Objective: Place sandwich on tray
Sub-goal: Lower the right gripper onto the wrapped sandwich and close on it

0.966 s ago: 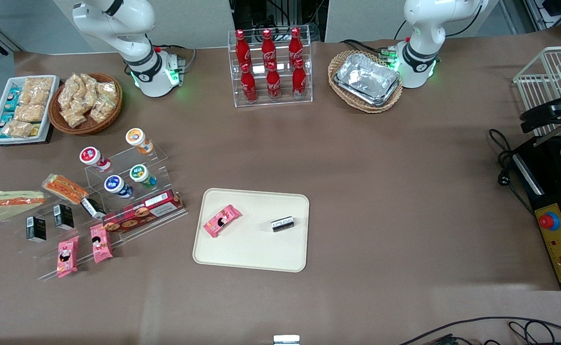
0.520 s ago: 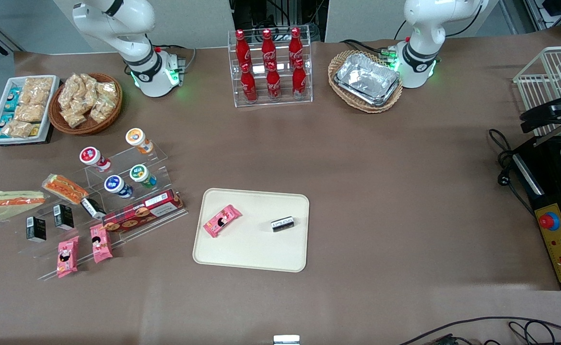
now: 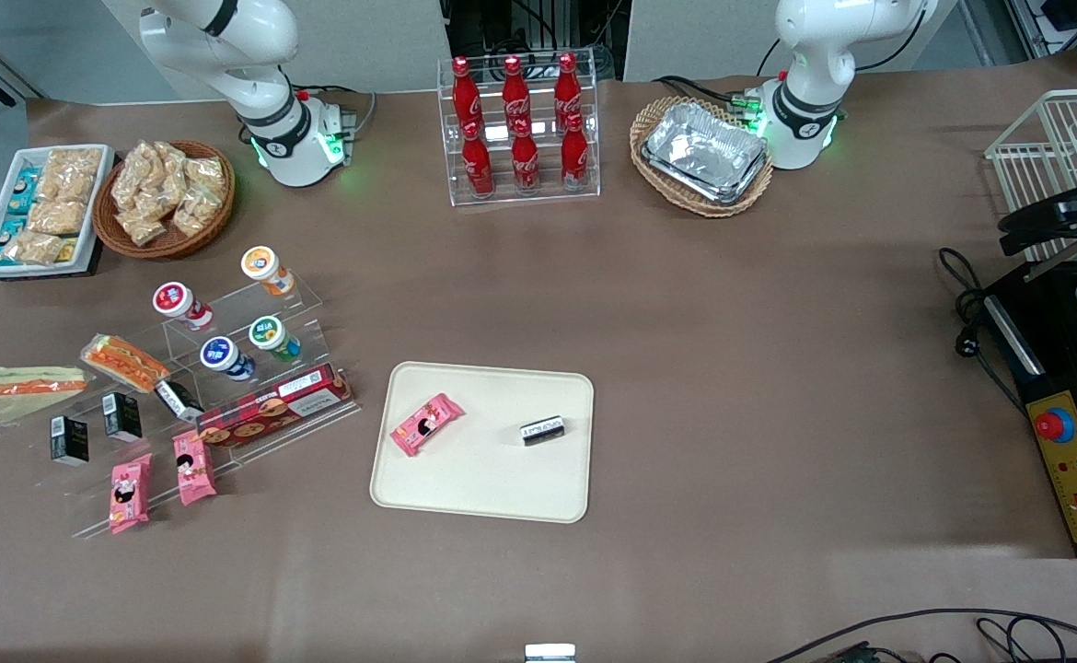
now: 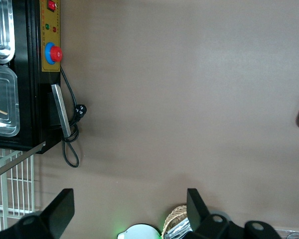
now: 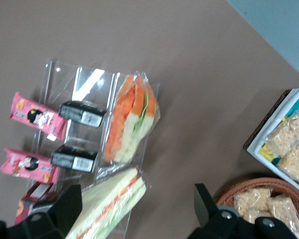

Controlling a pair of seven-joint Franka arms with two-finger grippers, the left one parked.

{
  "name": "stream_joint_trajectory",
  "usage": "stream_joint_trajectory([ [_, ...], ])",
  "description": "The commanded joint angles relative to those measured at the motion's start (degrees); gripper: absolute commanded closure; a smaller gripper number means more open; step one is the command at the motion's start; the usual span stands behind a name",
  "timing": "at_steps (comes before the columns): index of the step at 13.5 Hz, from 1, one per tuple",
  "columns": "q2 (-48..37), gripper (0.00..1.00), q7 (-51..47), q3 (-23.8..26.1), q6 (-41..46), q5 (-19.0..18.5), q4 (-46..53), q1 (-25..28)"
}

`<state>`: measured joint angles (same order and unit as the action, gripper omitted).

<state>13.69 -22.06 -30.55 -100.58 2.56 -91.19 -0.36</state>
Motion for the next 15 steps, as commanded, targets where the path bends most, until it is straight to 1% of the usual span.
stream_joint_trajectory([
  [1,3.0,0.0,1.15,-0.38,-4.62,0.69,0.57,-0.87],
  [4,5.2,0.0,1.5,-0.38,-8.31,0.78,1.01,-0.87],
  [6,5.73,0.0,1.59,-0.38,-9.2,0.95,1.27,-0.96],
  [7,5.9,0.0,1.59,-0.38,-10.33,2.52,1.27,-1.31],
  [10,7.48,0.0,2.99,-0.56,-11.13,11.82,1.27,-2.54],
  [13,8.89,0.0,6.49,-1.96,-13.06,16.06,0.67,-3.33],
  [15,9.68,0.0,6.95,-2.4,-13.24,16.25,0.14,-3.51],
])
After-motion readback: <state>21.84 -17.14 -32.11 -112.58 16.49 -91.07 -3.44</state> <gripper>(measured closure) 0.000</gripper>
